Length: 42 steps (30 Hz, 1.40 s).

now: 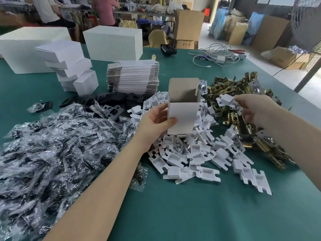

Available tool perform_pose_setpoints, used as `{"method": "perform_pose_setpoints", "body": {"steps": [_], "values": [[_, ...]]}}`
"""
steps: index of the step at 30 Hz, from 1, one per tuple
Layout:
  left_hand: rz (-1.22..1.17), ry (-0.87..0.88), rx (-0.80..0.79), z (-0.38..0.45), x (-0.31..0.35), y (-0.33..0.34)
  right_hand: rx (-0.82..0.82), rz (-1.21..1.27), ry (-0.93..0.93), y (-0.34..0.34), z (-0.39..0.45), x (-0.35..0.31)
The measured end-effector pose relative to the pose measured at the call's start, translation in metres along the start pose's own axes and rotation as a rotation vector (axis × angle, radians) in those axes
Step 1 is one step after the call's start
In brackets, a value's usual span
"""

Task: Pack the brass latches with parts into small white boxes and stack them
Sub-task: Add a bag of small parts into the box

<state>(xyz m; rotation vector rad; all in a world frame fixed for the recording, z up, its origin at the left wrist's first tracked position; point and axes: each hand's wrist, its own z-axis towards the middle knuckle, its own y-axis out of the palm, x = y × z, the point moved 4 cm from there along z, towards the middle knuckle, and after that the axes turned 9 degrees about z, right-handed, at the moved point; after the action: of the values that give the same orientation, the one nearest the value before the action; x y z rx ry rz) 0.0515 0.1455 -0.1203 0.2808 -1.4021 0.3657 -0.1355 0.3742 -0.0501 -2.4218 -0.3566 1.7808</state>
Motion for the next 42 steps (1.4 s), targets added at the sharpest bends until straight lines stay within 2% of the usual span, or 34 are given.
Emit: {"method": "perform_pose_setpoints", "body": {"steps": [4,11,16,21,22,25,27,31,36,38,39,40,42], "values": [[0.009,-0.003,0.001,-0.002,0.002,0.0,-0.058,0.084,0.055,0.009,0.002,-0.006],[0.008,-0.026,0.006,-0.003,0.002,0.001,0.052,0.265,0.085,0.013,0.008,-0.019],[0.014,-0.025,-0.003,-0.002,0.002,0.0,0.036,0.176,-0.021,0.018,0.007,-0.027],[0.024,-0.016,-0.003,-0.004,0.003,0.0,-0.007,0.097,0.134,0.021,0.004,-0.015],[0.024,-0.016,-0.003,-0.004,0.002,0.001,0.001,0.005,0.097,0.02,0.007,-0.013],[0.027,-0.015,-0.004,-0.003,0.003,0.002,-0.004,-0.351,-0.18,0.031,0.006,-0.009],[0.025,-0.01,-0.003,-0.003,0.003,0.001,-0.054,-0.463,-0.305,0.043,-0.001,-0.006],[0.016,-0.001,-0.005,-0.004,0.004,0.002,-0.081,-0.501,-0.316,0.049,-0.003,-0.004],[0.021,-0.001,0.0,-0.004,0.005,0.002,0.041,-0.697,-0.511,0.053,-0.004,-0.01],[0.022,0.0,-0.005,-0.004,0.005,0.002,0.155,-0.857,-0.674,0.054,-0.019,-0.015],[0.022,-0.002,-0.005,-0.003,0.005,0.002,0.157,-0.932,-0.772,0.056,-0.027,-0.017],[0.02,-0.004,-0.005,-0.003,0.005,0.002,0.071,-0.984,-0.818,0.06,-0.033,-0.018],[0.019,-0.005,-0.002,-0.002,0.004,0.002,-0.245,-1.093,-0.756,0.067,-0.045,-0.011]]}}
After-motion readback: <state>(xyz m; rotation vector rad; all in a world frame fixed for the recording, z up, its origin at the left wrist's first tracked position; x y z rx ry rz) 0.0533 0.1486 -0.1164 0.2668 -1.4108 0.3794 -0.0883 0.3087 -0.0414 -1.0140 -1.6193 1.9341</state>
